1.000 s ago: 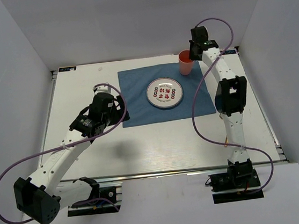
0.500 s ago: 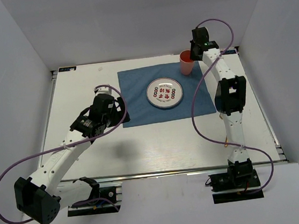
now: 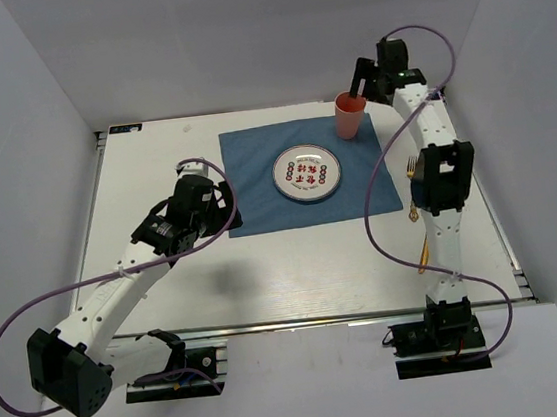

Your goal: Set the dinner table for one person

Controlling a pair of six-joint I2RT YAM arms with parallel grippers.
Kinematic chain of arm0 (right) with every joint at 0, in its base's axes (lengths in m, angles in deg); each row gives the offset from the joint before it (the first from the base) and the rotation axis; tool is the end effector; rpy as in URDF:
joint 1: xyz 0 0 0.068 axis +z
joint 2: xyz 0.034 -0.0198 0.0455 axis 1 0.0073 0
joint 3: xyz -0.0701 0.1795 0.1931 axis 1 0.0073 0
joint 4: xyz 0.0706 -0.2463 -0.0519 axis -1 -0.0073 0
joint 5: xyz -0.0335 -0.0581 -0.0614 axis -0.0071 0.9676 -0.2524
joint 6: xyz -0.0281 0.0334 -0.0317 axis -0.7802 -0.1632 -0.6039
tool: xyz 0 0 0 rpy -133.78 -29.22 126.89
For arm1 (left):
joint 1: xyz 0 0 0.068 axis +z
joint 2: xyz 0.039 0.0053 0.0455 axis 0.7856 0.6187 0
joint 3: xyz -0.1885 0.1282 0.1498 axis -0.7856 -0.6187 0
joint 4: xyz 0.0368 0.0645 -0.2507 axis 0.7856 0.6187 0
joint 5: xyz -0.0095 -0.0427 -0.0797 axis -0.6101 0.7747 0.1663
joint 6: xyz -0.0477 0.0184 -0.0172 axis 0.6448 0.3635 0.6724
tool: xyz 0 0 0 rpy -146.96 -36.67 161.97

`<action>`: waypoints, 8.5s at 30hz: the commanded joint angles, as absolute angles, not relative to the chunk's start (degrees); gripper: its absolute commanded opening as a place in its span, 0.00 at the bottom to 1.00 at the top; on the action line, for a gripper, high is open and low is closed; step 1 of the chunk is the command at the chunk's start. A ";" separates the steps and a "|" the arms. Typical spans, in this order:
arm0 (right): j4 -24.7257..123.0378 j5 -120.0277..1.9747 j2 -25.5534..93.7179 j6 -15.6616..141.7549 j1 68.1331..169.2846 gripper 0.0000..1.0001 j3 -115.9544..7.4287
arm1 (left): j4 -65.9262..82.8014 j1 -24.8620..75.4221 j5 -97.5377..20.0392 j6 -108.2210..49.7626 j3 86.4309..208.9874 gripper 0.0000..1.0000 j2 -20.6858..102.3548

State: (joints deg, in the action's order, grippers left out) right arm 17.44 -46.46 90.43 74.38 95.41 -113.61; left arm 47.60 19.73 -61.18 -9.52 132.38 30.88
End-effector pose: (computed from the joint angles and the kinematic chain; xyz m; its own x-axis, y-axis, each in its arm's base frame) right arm 0.5492 0.0529 0.2790 -0.5487 0.2560 -0.7959 0.1473 0.9667 0.2094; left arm 0.2059 -0.1185 0.2986 -0.7100 -0.1495 -0.6881 0.0009 0.9770 -0.2132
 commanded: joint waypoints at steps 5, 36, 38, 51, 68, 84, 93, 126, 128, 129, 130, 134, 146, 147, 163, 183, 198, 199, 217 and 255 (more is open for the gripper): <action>22.59 -54.40 63.07 81.98 85.02 0.89 -93.37 | 55.08 19.00 -67.74 -9.17 136.79 0.98 34.15; 15.56 -44.88 23.29 83.66 78.77 0.69 -16.33 | 56.95 19.61 -70.31 -11.45 129.42 0.98 22.82; 14.77 -45.76 25.68 83.48 79.99 0.67 -16.86 | 56.86 19.61 -69.69 -11.72 129.50 0.98 22.91; 13.80 -42.50 35.44 85.32 84.57 0.39 -16.86 | 57.30 19.61 -71.00 -11.45 129.59 0.98 22.29; 11.79 -37.33 22.18 85.68 85.54 0.00 -20.02 | 57.12 19.61 -70.92 -11.45 129.42 0.98 21.68; 12.92 -41.11 46.05 68.37 100.39 0.00 -48.58 | 56.24 19.61 -71.88 -11.89 129.24 0.98 20.71; 12.22 -40.14 59.34 64.50 102.50 0.00 -59.83 | 55.81 19.61 -71.97 -12.33 129.15 0.98 21.24; 14.16 -42.15 66.92 67.74 102.41 0.51 -64.15 | 55.80 19.61 -71.27 -12.60 129.15 0.98 24.32; 14.16 -43.20 64.81 68.62 102.33 0.57 -64.41 | 55.72 19.61 -71.18 -12.60 129.07 0.98 24.23; 14.07 -43.39 64.02 69.06 102.33 0.69 -64.50 | 55.72 19.61 -71.01 -12.60 129.07 0.98 24.23; 13.98 -43.47 63.22 69.41 102.33 0.77 -64.76 | 55.54 19.61 -70.31 -12.77 129.07 0.98 24.23; 14.76 -40.76 57.44 71.34 101.80 0.89 -64.59 | 55.28 19.61 -69.86 -13.12 128.80 0.98 24.05; 19.51 -41.10 57.77 73.81 90.46 0.88 -54.05 | 55.28 19.08 -70.30 -12.86 128.71 0.98 23.44; 20.30 -41.10 57.85 73.81 88.37 0.88 -52.30 | 55.28 19.08 -70.04 -12.77 128.71 0.98 23.44; 24.18 -43.65 62.17 73.99 84.05 0.00 -47.18 | 54.84 19.08 -69.42 -13.21 128.63 0.98 23.08; 22.96 -40.93 66.53 88.92 131.06 0.00 -79.29 | 60.46 19.88 -84.26 -3.37 129.86 0.98 15.00; 10.12 -34.78 90.99 92.53 136.51 0.00 -102.38 | 59.50 19.88 -82.52 -4.42 129.50 0.98 16.32; 9.94 -33.82 90.82 92.62 136.52 0.00 -102.20 | 59.24 19.88 -82.34 -4.51 129.42 0.98 16.32; 10.20 -35.30 92.57 95.69 135.02 0.00 -101.59 | 58.62 19.88 -81.20 -5.30 129.24 0.98 15.79; 13.19 -41.10 92.75 95.52 136.51 0.17 -100.18 | 58.53 19.88 -80.85 -5.48 128.98 0.98 14.56</action>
